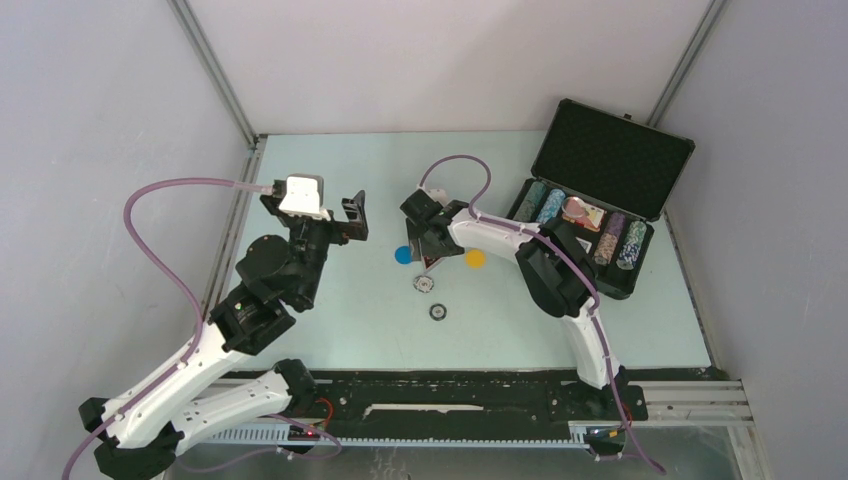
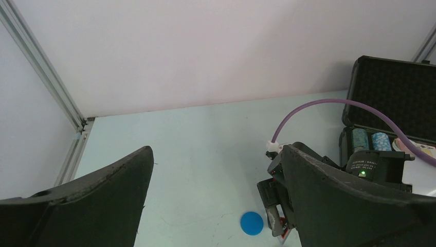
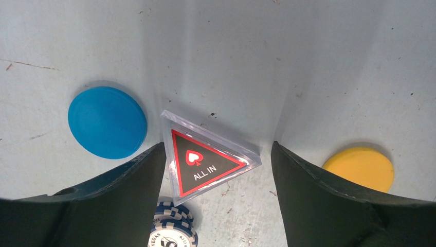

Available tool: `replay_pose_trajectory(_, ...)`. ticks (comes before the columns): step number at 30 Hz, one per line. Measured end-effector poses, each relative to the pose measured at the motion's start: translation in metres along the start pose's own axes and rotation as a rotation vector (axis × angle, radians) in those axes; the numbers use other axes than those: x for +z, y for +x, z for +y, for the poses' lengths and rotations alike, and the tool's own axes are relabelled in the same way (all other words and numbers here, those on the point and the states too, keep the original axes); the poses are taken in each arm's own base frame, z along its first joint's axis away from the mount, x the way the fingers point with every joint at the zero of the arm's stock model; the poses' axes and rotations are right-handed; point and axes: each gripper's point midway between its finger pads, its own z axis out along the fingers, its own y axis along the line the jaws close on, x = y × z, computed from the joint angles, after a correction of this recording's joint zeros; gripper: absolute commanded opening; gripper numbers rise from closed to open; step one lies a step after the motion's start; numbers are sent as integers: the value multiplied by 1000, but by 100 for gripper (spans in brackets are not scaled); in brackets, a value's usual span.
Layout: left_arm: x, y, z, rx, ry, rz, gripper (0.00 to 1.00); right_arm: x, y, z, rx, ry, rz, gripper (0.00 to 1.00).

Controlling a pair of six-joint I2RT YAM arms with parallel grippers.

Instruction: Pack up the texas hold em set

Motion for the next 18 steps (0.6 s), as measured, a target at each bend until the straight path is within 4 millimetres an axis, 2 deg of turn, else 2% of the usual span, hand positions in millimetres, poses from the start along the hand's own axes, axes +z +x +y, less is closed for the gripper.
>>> replay_pose_trajectory(12, 0, 0, 0, 0, -1, 0, 100, -1, 2, 2, 9, 1, 5, 77)
replay_pose_trajectory(18, 0, 0, 0, 0, -1, -1, 100, -1, 3, 3, 9, 0, 5, 69)
